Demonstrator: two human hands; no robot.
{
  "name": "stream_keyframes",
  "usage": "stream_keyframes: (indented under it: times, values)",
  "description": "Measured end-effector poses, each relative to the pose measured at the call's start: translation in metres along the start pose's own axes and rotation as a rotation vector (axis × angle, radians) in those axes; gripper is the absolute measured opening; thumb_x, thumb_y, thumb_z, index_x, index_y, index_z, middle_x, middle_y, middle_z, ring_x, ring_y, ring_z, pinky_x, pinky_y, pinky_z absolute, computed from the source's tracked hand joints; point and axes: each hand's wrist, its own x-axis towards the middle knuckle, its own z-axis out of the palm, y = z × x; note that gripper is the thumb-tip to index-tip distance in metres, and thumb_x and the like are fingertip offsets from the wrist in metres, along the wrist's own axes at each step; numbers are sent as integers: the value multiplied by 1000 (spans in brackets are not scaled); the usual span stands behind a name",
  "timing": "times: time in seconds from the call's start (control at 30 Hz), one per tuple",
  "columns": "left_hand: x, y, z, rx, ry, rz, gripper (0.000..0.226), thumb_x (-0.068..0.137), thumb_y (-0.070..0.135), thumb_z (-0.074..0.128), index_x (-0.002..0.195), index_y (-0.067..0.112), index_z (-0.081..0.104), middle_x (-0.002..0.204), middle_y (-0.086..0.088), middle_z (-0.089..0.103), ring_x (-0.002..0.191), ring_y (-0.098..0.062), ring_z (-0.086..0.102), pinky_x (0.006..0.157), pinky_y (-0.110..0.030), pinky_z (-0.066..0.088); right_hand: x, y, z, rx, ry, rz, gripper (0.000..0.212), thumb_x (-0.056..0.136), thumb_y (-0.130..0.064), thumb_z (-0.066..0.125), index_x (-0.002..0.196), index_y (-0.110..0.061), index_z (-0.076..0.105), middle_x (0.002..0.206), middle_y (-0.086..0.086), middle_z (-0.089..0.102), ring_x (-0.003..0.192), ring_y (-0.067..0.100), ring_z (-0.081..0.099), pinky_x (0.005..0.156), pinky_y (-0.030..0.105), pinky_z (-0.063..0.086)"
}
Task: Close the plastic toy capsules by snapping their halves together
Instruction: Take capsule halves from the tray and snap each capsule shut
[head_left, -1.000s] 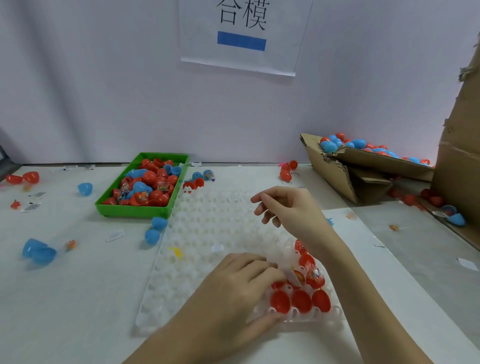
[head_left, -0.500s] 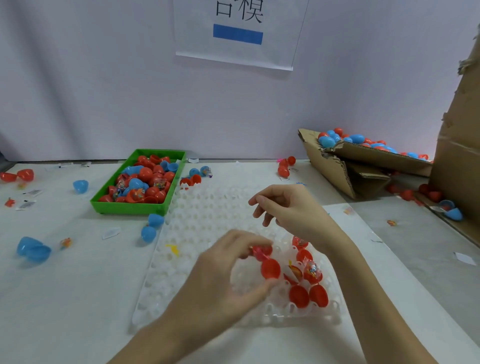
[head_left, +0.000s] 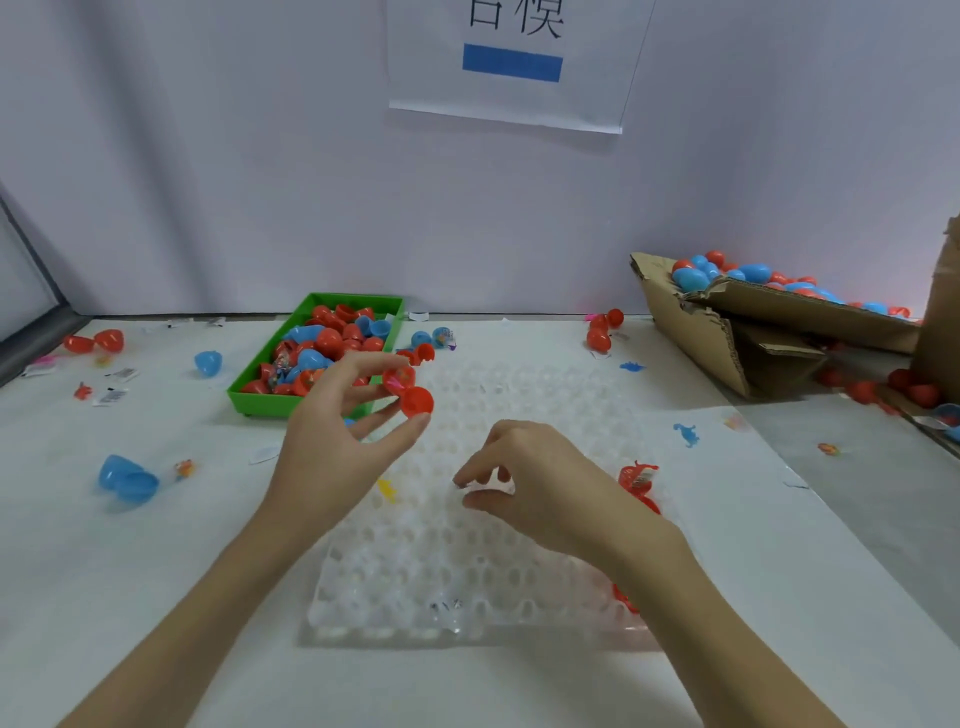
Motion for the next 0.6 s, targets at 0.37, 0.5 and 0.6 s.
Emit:
stream_keyframes:
  times: [0.37,0.5,0.6]
  values:
    - [-5,8,3,-228,-231,43,50,80,5,87,120,22,62,128,2,67,124,-18,65,89,-24,59,0,-1,-7,228,326,66,7,93,-24,75,90,-29,78,84,-16,69,78,2,64,69,10,45]
    - [-7,8,6,-167,-234,55,58,79,8,89,124,25,56,127,6,66,122,-19,66,90,-27,60,-2,2,-22,650,567,129,4,91,-13,77,93,-13,81,78,-6,77,72,10,74,66,18,57]
    - [-11,9,11,-65,-240,92,59,80,11,89,125,28,54,124,14,66,121,-13,65,90,-23,59,-3,-5,-28,964,606,145,8,89,-11,78,97,-10,79,85,1,80,77,18,78,70,25,62]
